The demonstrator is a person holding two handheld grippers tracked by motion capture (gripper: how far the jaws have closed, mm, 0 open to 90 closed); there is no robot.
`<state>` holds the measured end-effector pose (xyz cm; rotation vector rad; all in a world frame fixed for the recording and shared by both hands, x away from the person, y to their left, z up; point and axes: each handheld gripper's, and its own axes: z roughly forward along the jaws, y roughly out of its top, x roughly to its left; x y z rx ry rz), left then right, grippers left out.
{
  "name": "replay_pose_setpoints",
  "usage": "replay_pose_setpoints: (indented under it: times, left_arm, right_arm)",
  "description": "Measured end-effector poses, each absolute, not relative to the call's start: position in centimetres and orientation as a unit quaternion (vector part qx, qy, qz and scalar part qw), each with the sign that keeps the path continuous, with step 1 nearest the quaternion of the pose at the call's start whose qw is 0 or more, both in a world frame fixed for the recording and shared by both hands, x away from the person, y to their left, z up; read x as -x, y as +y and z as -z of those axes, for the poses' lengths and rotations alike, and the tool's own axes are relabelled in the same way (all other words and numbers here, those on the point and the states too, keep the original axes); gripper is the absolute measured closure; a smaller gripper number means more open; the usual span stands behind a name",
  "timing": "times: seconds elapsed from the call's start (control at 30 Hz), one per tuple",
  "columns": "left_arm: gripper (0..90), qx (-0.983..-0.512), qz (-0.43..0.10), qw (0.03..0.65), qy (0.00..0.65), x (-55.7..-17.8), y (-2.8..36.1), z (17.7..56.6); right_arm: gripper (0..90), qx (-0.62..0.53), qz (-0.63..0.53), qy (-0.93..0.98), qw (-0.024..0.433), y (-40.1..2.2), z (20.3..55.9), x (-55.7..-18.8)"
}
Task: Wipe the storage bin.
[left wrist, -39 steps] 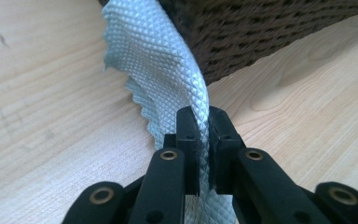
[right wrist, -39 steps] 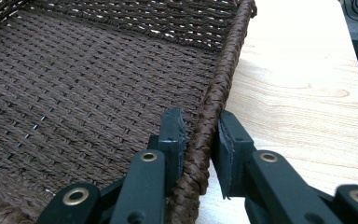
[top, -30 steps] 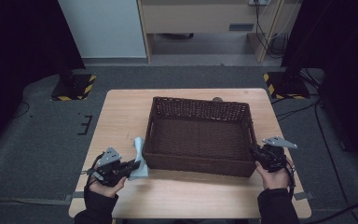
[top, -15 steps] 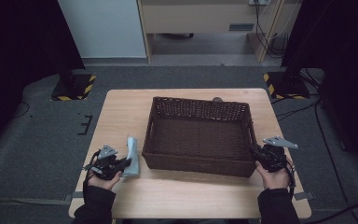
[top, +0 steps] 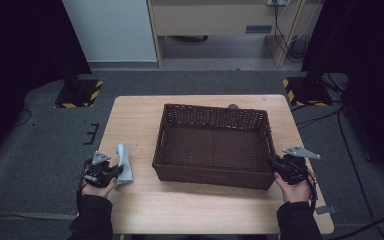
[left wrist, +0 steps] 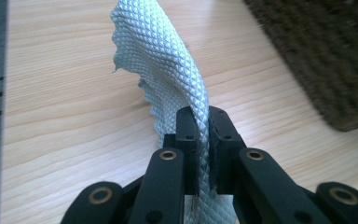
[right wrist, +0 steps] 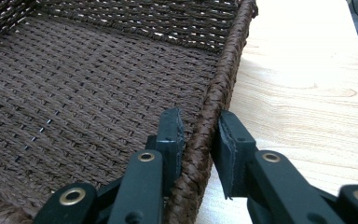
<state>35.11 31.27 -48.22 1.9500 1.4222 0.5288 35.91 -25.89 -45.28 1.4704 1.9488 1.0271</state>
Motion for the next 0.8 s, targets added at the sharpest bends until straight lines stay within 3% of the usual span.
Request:
replay_pose_setpoints:
  times: [0.5,0.8]
  left_arm:
    - [81.5,-0.742,-0.191,0.31,0.562,-35.6,32.3,49.3]
    - [75.3,-0.743,-0.19,0.31,0.561,-35.7,32.4,49.5]
  right_arm:
    - [71.9,-0.538,-0.377,0.713,0.245,-25.9,45.3,-35.9]
    - [71.3,-0.538,-0.375,0.714,0.247,-25.9,45.3,-35.9]
